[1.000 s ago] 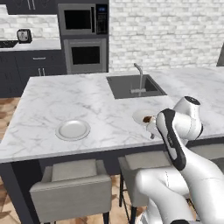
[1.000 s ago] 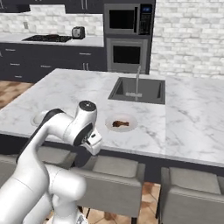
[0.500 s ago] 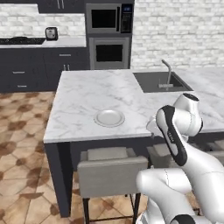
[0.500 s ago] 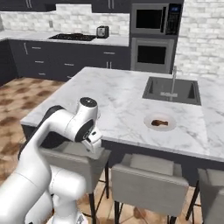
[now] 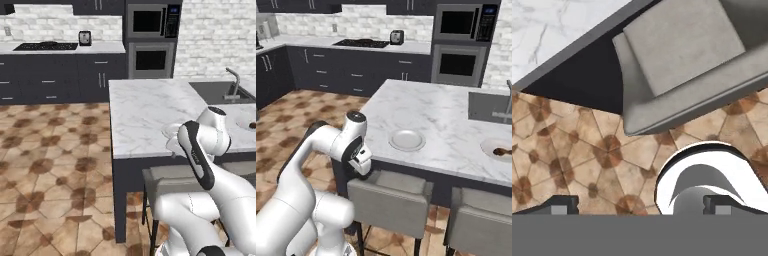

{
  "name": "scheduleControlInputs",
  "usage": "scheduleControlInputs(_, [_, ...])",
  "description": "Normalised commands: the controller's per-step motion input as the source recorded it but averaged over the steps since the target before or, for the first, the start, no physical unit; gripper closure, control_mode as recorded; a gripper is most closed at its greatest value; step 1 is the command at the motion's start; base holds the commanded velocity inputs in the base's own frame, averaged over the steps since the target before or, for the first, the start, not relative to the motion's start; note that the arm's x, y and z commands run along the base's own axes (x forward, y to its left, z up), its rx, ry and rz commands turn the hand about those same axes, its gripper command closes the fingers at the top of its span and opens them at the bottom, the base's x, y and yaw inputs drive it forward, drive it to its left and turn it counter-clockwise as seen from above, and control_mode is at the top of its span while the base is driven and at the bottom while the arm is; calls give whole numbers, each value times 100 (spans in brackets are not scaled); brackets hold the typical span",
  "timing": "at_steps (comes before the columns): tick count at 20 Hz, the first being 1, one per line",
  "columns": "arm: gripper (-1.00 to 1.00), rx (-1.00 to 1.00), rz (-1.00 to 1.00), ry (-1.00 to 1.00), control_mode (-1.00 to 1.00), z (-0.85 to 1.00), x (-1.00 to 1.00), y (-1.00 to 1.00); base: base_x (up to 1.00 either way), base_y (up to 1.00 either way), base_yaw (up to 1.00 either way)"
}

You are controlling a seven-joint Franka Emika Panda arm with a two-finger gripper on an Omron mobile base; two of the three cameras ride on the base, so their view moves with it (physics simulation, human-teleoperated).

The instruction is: Take the chicken drumsticks from the pan and place one on each plate on the dining counter.

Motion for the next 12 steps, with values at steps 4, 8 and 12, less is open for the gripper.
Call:
scheduleControlInputs(4, [-100,0,0,0,100,0,0,0,33,100,0])
scheduleControlInputs(8, [-100,0,0,0,100,0,0,0,28,100,0])
scheduleControlInputs(12, [-100,0,0,0,100,0,0,0,53,100,-5])
